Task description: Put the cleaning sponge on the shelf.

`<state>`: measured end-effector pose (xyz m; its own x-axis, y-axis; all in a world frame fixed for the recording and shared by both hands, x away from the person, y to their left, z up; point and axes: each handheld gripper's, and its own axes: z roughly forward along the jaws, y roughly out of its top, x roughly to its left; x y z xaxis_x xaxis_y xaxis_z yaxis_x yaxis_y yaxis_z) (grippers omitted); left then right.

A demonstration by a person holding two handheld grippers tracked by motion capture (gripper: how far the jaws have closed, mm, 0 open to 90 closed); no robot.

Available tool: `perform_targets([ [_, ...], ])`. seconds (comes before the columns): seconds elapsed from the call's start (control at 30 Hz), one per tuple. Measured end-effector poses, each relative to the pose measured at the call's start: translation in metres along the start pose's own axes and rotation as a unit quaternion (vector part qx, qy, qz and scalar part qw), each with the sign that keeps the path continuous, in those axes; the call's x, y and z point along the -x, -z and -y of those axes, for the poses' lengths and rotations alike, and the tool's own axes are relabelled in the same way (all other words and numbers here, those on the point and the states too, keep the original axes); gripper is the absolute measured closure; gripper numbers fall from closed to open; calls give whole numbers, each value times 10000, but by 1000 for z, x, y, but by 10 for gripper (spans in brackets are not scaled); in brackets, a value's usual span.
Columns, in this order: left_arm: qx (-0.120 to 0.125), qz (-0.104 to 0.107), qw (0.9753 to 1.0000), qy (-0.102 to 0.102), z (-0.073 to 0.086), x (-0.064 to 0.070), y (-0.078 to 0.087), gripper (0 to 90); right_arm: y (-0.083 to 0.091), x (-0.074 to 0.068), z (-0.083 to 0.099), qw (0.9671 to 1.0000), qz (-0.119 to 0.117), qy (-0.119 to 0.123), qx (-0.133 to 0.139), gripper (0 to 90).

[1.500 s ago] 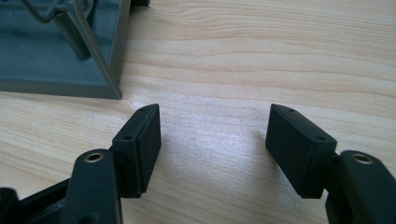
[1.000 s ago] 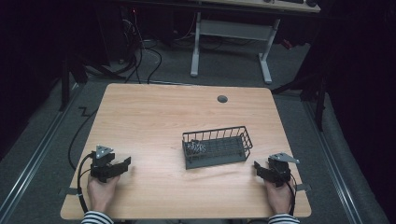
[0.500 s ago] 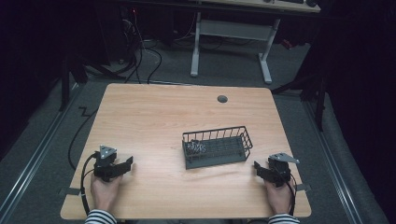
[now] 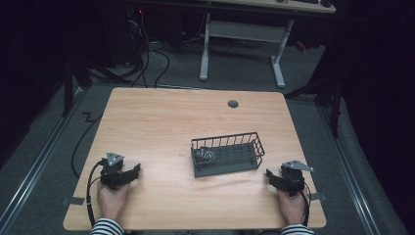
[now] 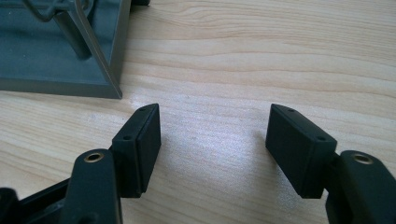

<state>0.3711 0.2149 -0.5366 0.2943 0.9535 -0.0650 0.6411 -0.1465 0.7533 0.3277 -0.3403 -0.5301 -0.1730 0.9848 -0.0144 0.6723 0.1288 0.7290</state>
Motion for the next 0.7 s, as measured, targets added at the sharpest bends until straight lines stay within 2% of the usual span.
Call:
perform_targets([
  [0.17,-51,-38,10000,-61,0,1,0,295,0,0,0,10000,4,-4,-3,358],
  [0.3,-120,-143,9995,-250,0,5,-1,274,0,0,0,10000,4,-3,-3,358],
  [0.7,-129,-86,9996,-239,0,5,-1,241,0,0,0,10000,4,-4,-3,358],
])
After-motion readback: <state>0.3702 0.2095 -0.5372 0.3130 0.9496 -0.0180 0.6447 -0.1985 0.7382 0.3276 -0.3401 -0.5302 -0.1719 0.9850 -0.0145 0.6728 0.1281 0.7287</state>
